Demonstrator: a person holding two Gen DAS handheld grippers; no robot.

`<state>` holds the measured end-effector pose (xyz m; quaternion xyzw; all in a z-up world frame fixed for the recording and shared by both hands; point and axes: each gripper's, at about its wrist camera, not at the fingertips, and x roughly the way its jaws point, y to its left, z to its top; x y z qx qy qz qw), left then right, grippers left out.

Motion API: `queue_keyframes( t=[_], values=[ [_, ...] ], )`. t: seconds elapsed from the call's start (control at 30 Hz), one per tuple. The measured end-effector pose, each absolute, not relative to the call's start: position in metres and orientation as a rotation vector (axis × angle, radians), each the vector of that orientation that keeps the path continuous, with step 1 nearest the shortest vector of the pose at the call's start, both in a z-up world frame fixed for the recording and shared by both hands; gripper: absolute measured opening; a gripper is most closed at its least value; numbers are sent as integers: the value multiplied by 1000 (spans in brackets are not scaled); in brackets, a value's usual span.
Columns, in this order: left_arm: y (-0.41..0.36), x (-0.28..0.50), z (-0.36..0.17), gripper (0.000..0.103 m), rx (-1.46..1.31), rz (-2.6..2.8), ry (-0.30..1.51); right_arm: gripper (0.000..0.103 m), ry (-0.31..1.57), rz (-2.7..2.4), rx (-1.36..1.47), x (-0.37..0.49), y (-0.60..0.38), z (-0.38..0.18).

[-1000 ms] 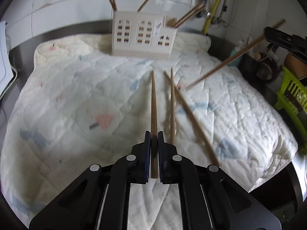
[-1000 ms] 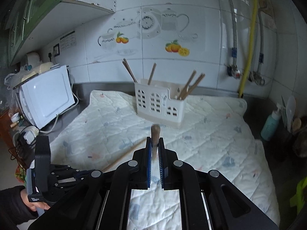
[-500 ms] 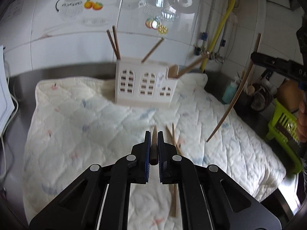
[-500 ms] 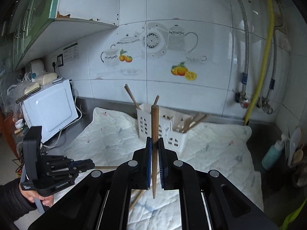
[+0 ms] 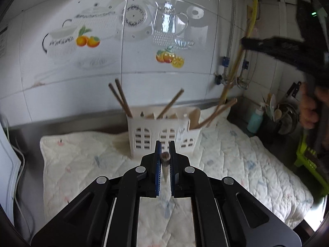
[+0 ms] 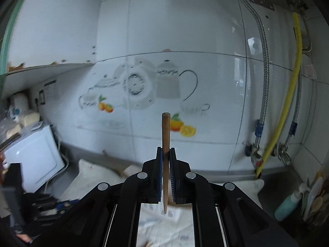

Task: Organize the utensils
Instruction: 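Lift both held chopsticks upright off the mat toward the white holder, then carry both chopsticks above the white holder and lower them toward it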

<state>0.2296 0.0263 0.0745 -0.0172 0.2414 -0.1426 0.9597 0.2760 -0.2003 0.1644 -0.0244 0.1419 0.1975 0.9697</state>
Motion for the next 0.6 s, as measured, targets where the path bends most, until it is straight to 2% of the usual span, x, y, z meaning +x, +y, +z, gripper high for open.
queue_keyframes(
  t=[0.23, 0.6],
  values=[
    [28, 247, 130, 5, -10, -274, 367, 7, 330, 372, -32, 331, -181, 140],
    [17, 283, 198, 5, 14, -222, 185, 7, 423, 379, -72, 355, -174, 97]
  ],
)
